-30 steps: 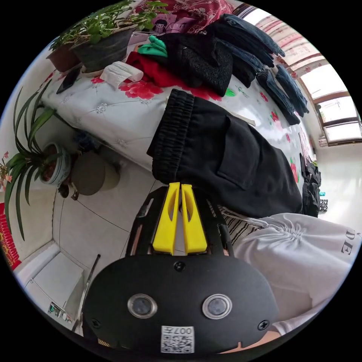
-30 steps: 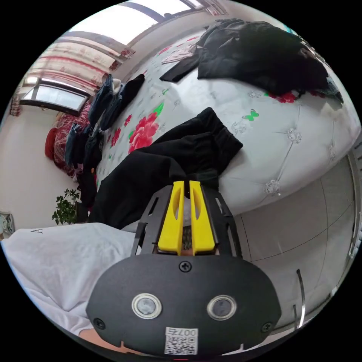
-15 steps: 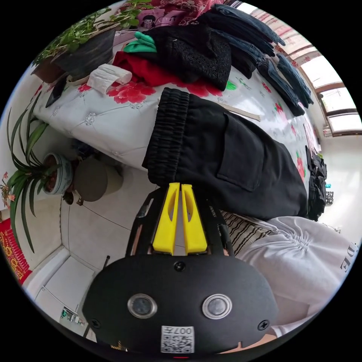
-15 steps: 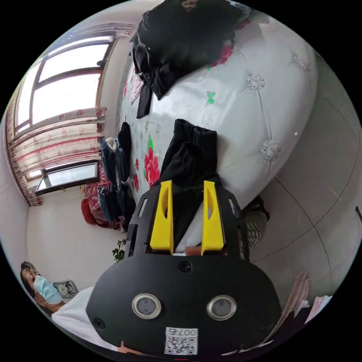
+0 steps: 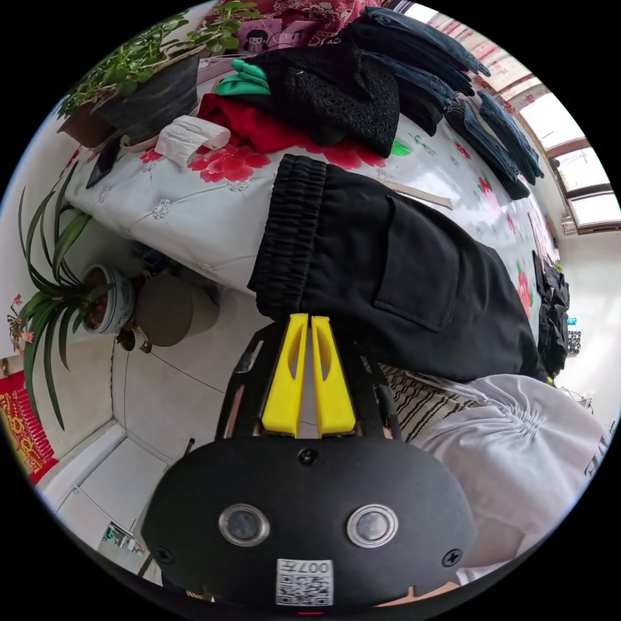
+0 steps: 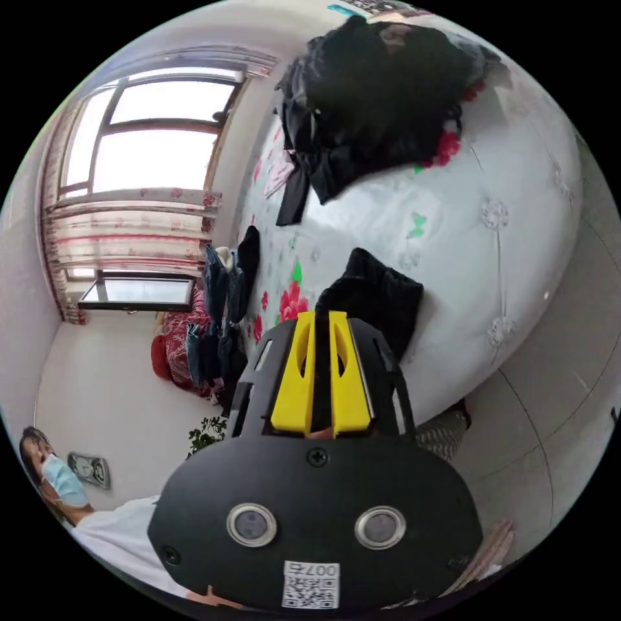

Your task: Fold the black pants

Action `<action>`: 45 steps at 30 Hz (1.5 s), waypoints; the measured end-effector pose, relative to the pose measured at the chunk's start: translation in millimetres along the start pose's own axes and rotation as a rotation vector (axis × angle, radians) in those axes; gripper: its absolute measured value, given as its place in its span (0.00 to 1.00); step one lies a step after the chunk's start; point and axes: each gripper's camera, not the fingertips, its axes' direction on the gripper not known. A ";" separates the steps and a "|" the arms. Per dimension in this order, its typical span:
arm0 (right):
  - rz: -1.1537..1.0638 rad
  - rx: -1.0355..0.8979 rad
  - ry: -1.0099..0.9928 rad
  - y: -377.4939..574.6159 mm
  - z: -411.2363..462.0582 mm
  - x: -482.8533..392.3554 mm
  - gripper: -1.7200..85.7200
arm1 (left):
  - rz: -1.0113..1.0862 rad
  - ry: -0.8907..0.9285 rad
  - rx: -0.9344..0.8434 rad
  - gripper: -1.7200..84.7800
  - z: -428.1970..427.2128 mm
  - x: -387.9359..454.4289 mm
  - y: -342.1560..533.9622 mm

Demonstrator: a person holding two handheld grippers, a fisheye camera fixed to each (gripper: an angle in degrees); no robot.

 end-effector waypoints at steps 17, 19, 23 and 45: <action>0.094 -0.006 0.210 16.7 17.4 77.0 0.14 | -0.080 0.052 0.147 0.03 -39.0 -44.6 29.0; 0.110 0.072 0.183 29.1 14.8 86.9 0.15 | -0.159 0.099 0.203 0.05 -47.2 -61.6 42.7; 0.145 0.173 0.129 42.0 12.7 98.5 0.14 | -0.358 0.219 0.311 0.10 -55.1 -101.3 66.9; -1.067 -0.592 -0.084 178.1 213.6 -203.9 0.06 | -0.568 0.485 0.318 0.18 9.7 -220.8 31.4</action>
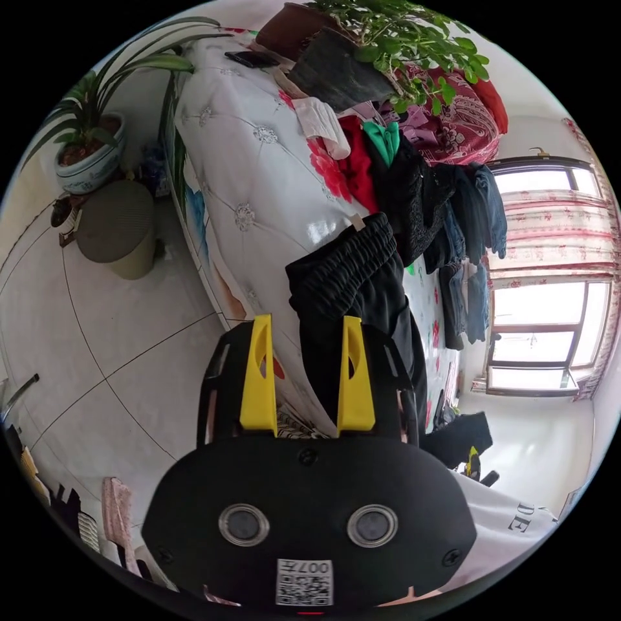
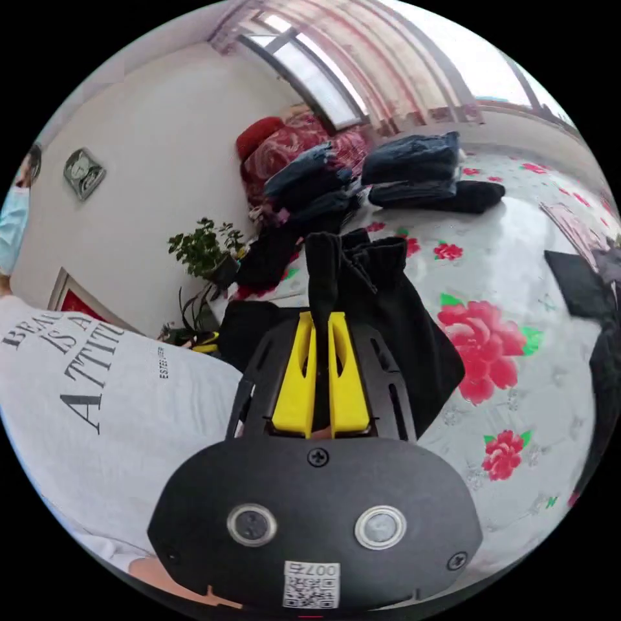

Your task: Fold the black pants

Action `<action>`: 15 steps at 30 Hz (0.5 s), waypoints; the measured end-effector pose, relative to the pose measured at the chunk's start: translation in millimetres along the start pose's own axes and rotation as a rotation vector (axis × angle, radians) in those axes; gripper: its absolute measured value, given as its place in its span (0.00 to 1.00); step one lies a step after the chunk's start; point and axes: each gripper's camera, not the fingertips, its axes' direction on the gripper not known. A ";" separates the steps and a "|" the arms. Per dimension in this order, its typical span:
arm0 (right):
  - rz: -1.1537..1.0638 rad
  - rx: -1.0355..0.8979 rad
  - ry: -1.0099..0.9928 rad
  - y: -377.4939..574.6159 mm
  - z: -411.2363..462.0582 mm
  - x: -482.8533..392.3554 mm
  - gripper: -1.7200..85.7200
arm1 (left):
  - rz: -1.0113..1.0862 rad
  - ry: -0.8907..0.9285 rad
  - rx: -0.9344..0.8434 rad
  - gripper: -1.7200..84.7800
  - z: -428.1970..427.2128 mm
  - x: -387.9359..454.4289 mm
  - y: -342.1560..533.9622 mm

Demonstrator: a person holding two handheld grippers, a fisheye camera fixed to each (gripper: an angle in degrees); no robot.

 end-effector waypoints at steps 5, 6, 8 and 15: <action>-0.102 -0.498 -0.172 19.8 165.6 -57.5 0.09 | -0.039 0.076 -0.003 0.17 10.8 -19.9 -10.4; -0.111 -0.570 -0.200 28.5 185.2 -63.8 0.10 | -0.058 0.104 -0.007 0.16 13.7 -25.2 -13.2; -0.119 -0.603 -0.157 33.5 190.1 -65.7 0.10 | -0.061 0.141 -0.009 0.14 17.8 -29.5 -17.1; 0.123 -0.429 -0.173 45.2 147.1 -12.6 0.12 | -0.073 0.199 0.016 0.12 36.3 -44.0 -20.0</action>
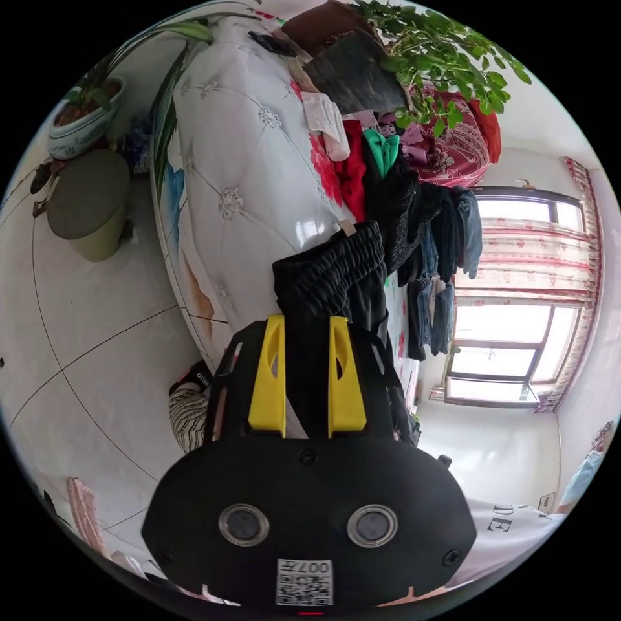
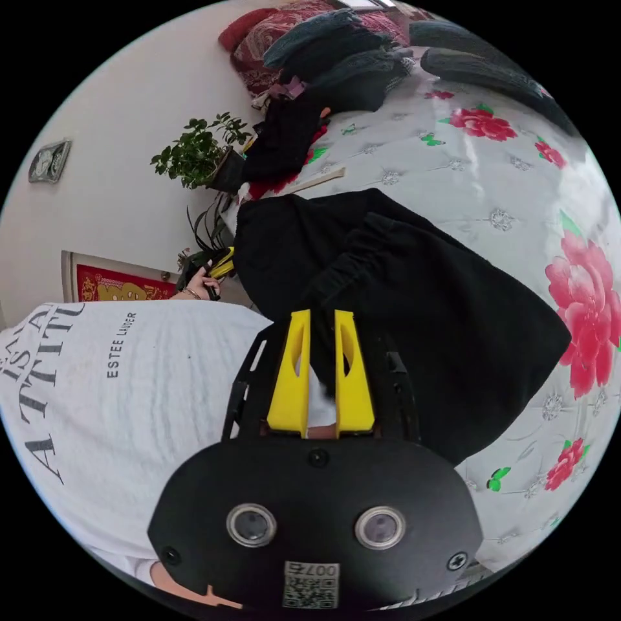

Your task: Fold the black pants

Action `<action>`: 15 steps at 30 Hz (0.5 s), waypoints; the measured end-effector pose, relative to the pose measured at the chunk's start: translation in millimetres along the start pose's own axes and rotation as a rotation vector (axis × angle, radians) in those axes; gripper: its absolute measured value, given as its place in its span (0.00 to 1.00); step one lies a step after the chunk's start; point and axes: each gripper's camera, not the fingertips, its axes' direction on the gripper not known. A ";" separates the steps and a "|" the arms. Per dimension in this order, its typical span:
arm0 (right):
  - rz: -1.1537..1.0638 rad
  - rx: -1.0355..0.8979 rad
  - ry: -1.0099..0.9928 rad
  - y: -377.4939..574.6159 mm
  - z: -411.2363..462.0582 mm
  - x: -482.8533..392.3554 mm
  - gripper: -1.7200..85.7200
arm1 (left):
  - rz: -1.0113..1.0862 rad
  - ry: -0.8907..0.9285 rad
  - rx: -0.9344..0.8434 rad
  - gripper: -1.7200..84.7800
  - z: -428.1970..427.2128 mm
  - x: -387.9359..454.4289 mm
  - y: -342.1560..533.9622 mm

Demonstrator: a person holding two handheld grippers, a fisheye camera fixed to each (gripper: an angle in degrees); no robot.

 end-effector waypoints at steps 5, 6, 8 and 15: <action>0.106 0.140 -0.036 28.8 -13.5 20.6 0.12 | 0.057 -0.022 0.012 0.09 7.9 -3.0 2.0; 0.131 0.155 -0.062 34.7 -15.7 26.6 0.12 | 0.080 -0.001 0.026 0.09 8.7 0.3 2.4; 0.162 0.171 -0.082 42.8 -19.7 35.1 0.12 | 0.138 0.037 0.047 0.08 10.0 11.4 3.5; 0.209 0.292 -0.053 76.2 -60.1 56.1 0.12 | 0.652 0.154 -0.019 0.08 41.2 128.0 20.2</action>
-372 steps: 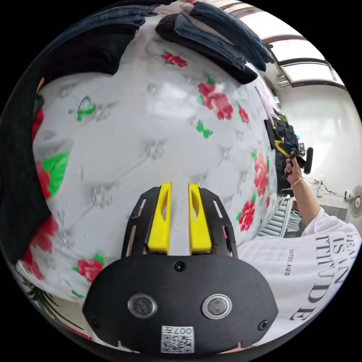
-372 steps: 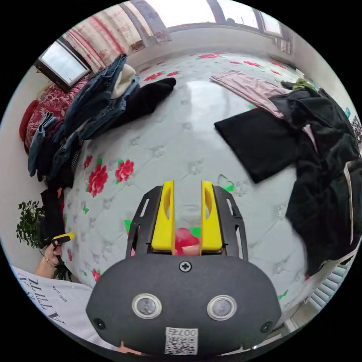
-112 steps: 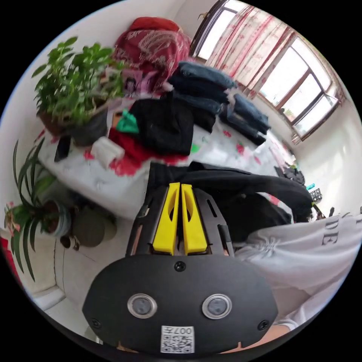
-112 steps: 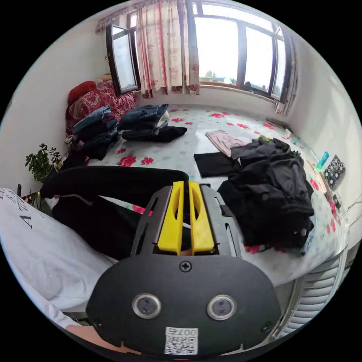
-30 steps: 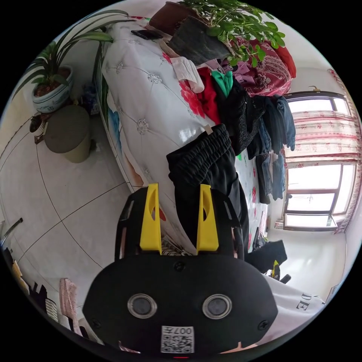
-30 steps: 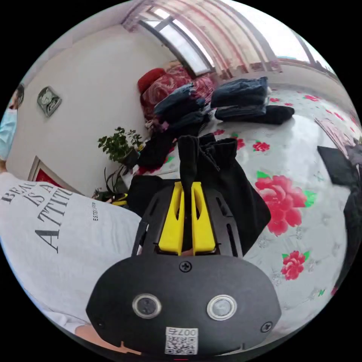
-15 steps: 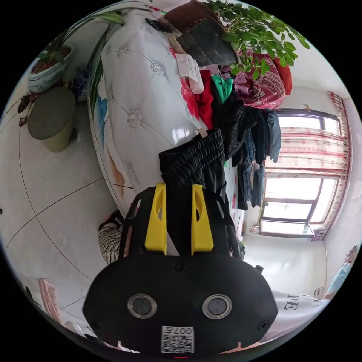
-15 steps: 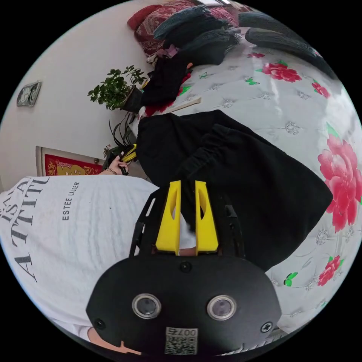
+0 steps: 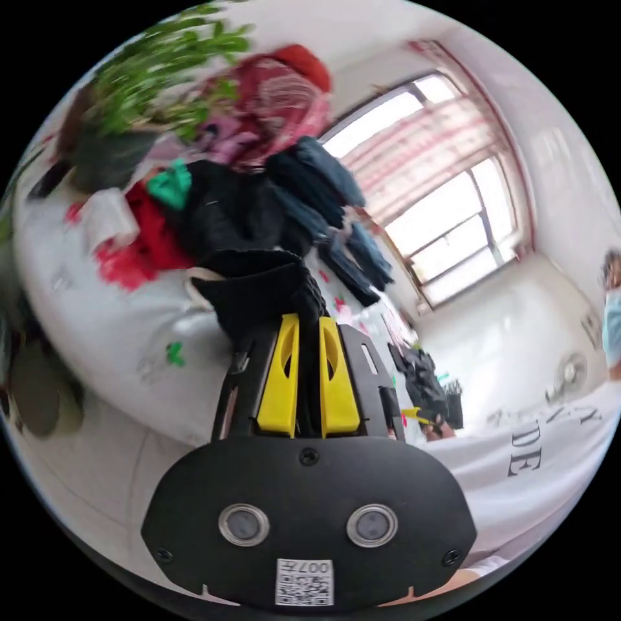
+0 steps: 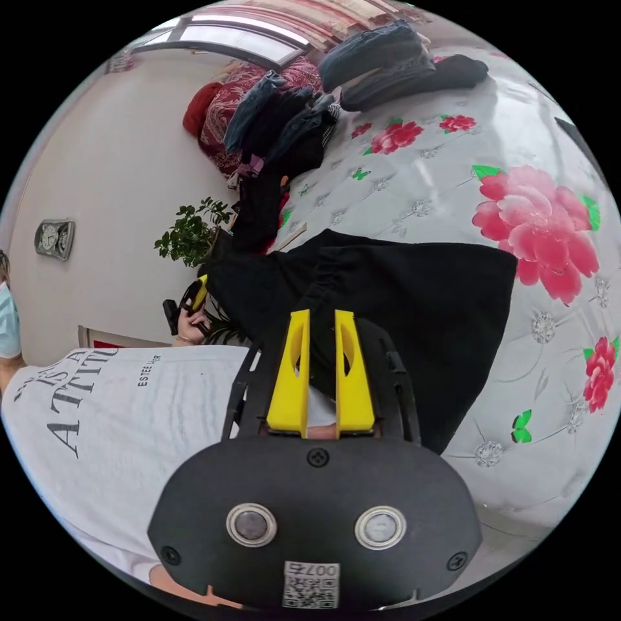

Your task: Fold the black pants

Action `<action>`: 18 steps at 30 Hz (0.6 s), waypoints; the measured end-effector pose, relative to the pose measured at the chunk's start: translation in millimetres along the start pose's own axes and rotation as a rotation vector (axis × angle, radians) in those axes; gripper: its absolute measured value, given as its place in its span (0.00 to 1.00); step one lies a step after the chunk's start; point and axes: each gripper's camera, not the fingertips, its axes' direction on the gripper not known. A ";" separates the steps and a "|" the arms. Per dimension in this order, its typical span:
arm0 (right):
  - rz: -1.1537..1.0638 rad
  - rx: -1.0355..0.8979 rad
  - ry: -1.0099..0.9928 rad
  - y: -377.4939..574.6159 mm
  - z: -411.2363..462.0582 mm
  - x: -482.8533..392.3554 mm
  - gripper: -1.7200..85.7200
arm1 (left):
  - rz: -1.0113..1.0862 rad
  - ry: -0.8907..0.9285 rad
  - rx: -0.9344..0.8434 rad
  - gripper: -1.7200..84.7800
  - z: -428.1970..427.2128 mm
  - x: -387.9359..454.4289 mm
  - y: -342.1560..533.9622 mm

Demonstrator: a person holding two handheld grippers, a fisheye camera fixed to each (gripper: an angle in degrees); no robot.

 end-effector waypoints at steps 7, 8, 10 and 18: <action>0.154 0.226 0.033 39.3 -67.4 47.0 0.12 | 0.712 0.482 -0.429 0.08 147.2 199.8 11.8; 0.213 0.271 0.035 52.2 -75.4 59.5 0.12 | 0.749 0.528 -0.484 0.09 164.1 214.0 21.5; 0.289 0.327 0.035 72.9 -83.8 76.3 0.12 | 0.812 0.646 -0.710 0.09 241.2 247.9 70.6; 0.456 0.416 0.013 144.3 -106.3 124.8 0.14 | 0.575 0.390 -0.785 0.11 325.2 196.3 107.7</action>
